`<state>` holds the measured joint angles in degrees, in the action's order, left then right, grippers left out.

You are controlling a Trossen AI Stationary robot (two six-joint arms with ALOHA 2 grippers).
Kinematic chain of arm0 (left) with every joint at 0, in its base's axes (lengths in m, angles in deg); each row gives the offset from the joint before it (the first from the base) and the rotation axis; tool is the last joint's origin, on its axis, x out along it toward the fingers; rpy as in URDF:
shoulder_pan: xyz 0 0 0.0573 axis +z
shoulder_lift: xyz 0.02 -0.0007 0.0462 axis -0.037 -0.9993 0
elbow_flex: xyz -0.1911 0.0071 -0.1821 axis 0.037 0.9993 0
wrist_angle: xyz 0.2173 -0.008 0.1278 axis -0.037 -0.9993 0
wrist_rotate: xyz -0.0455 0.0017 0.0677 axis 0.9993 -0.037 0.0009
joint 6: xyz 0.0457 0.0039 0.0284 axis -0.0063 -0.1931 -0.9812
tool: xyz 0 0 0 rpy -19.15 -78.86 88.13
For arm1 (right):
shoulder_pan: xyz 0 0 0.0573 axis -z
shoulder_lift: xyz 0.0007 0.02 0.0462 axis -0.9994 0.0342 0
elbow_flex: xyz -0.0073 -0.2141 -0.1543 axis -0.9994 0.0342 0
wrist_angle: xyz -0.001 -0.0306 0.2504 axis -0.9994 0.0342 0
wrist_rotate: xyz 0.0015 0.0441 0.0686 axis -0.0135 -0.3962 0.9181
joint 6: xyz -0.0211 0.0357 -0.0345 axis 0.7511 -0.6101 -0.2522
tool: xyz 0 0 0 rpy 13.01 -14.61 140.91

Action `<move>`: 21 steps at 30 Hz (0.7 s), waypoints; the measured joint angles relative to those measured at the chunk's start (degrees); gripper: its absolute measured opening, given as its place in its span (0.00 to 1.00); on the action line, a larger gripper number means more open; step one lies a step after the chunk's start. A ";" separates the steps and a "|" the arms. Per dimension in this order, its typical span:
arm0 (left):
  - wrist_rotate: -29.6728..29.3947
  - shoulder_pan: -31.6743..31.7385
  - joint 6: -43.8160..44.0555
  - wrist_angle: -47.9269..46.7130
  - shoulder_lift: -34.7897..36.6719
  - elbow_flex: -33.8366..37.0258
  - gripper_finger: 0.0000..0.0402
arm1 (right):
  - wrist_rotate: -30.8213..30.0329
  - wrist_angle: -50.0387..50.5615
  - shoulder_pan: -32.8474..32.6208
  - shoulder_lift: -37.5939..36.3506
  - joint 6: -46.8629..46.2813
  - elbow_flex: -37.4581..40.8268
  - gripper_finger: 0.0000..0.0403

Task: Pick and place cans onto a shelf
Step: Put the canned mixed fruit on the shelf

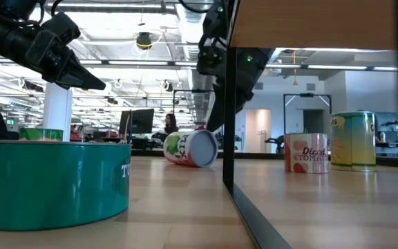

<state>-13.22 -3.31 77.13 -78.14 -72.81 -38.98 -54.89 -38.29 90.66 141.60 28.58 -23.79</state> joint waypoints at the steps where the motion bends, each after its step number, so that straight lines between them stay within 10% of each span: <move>1: -0.02 0.00 -0.03 0.00 0.02 0.00 0.00 | 0.00 -0.69 -0.10 0.00 0.73 0.14 0.54; 21: -0.31 0.00 -0.44 -0.04 0.00 0.00 0.00 | 1.63 -4.86 1.54 2.18 6.36 0.22 0.43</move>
<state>-13.53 -3.31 76.69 -78.17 -72.81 -38.98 -53.26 -43.15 92.20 143.77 34.94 -23.57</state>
